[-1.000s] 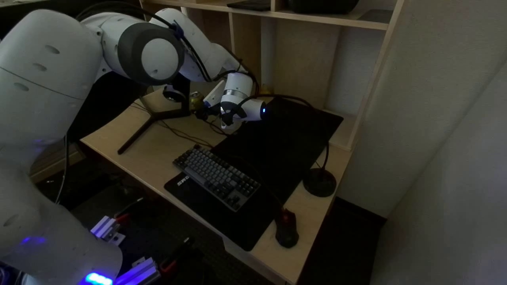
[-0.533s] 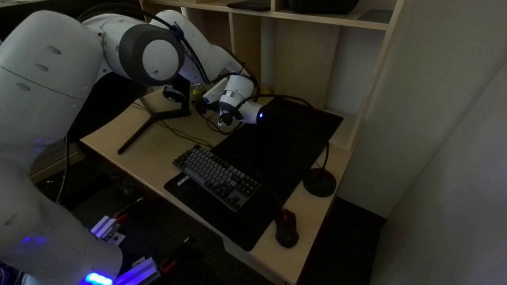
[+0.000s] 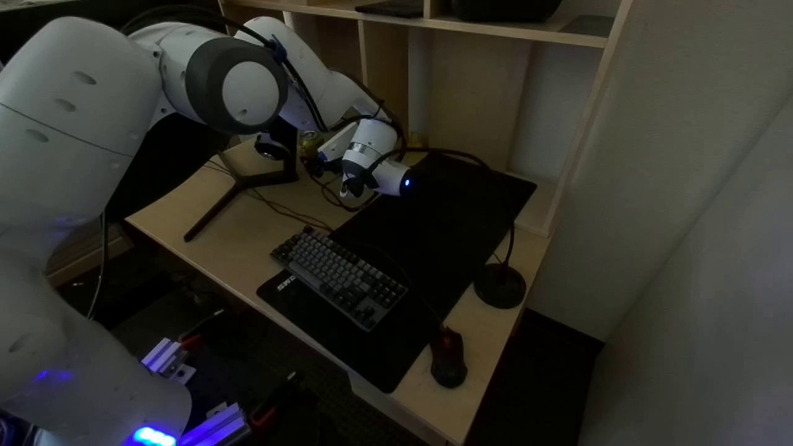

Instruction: Place the yellow can upright

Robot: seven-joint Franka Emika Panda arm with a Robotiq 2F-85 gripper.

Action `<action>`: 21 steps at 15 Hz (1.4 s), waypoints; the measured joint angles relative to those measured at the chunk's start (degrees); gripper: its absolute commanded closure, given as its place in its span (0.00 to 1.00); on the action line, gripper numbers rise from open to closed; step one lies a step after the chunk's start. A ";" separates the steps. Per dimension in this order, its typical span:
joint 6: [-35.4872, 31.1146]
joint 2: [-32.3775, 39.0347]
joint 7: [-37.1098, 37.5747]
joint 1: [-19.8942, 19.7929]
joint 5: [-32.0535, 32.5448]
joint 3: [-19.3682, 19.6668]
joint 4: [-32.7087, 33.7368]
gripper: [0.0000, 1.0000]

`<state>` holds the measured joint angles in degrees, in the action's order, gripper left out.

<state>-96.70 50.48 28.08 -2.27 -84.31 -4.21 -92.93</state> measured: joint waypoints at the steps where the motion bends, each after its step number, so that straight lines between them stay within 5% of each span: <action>1: 0.11 0.00 1.38 0.13 0.00 0.17 -0.03 0.55; 5: 1.24 0.00 6.24 0.31 -0.07 0.26 -0.12 0.55; 6: 1.30 0.00 7.33 0.34 -0.26 0.26 -0.16 0.30; 8: 1.53 0.00 9.55 0.38 -0.93 0.26 -0.35 0.30; 9: 1.59 0.00 9.91 0.39 -1.05 0.26 -0.41 0.55; 14: 2.70 -0.65 5.81 0.46 -1.09 0.44 -0.55 0.55; 17: 5.46 -8.04 1.67 0.43 -1.07 0.54 -5.14 0.55; 18: 5.72 -11.05 1.59 0.48 -1.07 0.65 -6.99 0.30; 19: 5.71 -13.05 2.07 0.62 -1.05 0.84 -7.93 0.30; 20: 5.71 -13.50 2.38 0.74 -1.05 0.98 -7.92 0.55; 21: 5.71 -13.14 2.37 0.85 -1.05 1.12 -7.87 0.55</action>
<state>-91.00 37.34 30.45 -1.42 -85.36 -3.09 -100.81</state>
